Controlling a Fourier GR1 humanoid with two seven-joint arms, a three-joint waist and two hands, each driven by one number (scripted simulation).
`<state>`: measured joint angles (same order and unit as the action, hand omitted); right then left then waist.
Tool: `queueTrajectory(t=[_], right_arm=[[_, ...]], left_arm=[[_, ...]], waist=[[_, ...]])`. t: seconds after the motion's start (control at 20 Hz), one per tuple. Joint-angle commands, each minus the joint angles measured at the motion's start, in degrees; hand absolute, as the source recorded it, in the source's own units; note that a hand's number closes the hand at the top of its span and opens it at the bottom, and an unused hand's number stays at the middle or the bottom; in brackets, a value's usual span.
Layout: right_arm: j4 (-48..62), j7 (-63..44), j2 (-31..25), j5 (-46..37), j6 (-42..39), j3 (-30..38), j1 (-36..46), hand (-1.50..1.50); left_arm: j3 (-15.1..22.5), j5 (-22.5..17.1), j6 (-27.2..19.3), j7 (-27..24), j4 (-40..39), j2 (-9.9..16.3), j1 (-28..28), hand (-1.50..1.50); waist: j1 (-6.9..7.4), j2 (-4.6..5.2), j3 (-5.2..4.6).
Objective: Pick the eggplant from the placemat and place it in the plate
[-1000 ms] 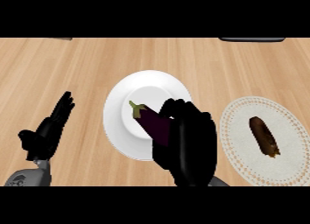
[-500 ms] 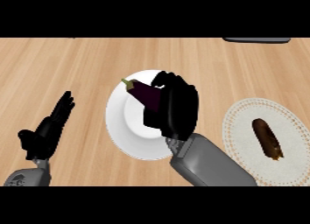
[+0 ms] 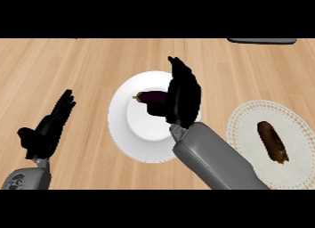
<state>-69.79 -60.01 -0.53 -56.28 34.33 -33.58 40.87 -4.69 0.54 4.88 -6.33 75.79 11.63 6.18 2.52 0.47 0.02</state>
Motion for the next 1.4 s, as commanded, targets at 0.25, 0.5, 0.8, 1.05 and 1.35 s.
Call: queueTrajectory(t=[0.25, 0.5, 0.8, 1.05, 1.35], right_arm=[[-4.94, 0.25, 0.51, 2.32, 23.7, 5.36, -4.81, -1.5], [-16.28, 7.3, 0.52, 6.06, 30.13, 1.64, -18.78, -1.5], [-32.43, 21.28, -14.02, 20.5, 31.96, -3.14, -35.41, -1.5], [-34.27, 36.65, -22.55, 33.85, 35.79, -6.26, -41.31, -1.5], [-37.76, 51.24, -27.74, 45.85, 31.31, -5.55, -48.89, -1.5]], left_arm=[[0.71, 1.0, -1.72, -0.28, 0.71, -1.67, -1.01, 0.0], [-0.44, 0.19, -1.01, -1.12, 1.46, -0.85, -4.11, 0.0], [-1.25, -0.75, 0.41, -0.2, 3.28, 0.43, -3.34, 0.0], [0.14, 1.17, -1.65, -2.21, 0.09, -2.61, -3.38, 0.0], [-4.9, -2.42, 2.21, -0.65, -2.41, 2.4, 1.3, 0.0]], waist=[[-1.95, -0.4, 0.08], [-2.97, -0.69, 0.07], [-3.05, -0.54, 0.09], [-2.52, -0.36, 0.12], [-2.96, -0.45, 0.08]])
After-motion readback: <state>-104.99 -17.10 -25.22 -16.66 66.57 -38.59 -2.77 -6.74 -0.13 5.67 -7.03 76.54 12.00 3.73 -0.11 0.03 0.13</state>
